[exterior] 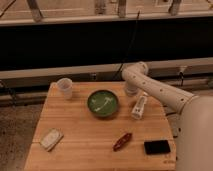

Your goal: Push the ceramic bowl across the table

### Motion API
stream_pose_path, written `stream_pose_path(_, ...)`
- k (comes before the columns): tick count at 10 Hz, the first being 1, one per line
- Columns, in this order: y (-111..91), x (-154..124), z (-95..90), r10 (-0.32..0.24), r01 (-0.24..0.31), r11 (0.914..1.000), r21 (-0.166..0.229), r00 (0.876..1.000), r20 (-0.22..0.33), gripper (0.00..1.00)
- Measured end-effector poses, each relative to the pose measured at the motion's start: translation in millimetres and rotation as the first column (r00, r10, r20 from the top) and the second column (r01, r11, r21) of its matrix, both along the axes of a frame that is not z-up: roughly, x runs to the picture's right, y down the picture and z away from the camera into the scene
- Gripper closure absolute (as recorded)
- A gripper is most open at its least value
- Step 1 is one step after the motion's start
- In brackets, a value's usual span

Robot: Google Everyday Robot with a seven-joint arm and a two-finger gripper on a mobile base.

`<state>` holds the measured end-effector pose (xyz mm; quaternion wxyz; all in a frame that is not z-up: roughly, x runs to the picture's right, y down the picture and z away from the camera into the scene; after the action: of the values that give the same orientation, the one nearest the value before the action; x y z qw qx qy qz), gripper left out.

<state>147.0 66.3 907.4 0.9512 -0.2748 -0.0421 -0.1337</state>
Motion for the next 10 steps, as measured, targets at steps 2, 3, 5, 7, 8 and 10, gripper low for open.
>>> stream_pose_path(2, 0, -16, 6.1, -0.026, 0.026, 0.9997, -0.002, 0.999, 0.019, 1.00)
stream_pose_path(3, 1, -14, 8.7, -0.045, 0.045, 0.9989, -0.007, 0.999, 0.023, 1.00)
stream_pose_path(5, 5, -20, 13.0, -0.082, 0.083, 0.9963, -0.019, 0.996, 0.038, 1.00)
stream_pose_path(7, 11, -45, 17.9, -0.128, 0.130, 0.9912, -0.025, 0.990, 0.065, 1.00)
stream_pose_path(8, 13, -57, 19.5, -0.156, 0.158, 0.9870, -0.027, 0.984, 0.084, 1.00)
stream_pose_path(10, 17, -67, 18.8, -0.195, 0.200, 0.9792, -0.035, 0.975, 0.103, 1.00)
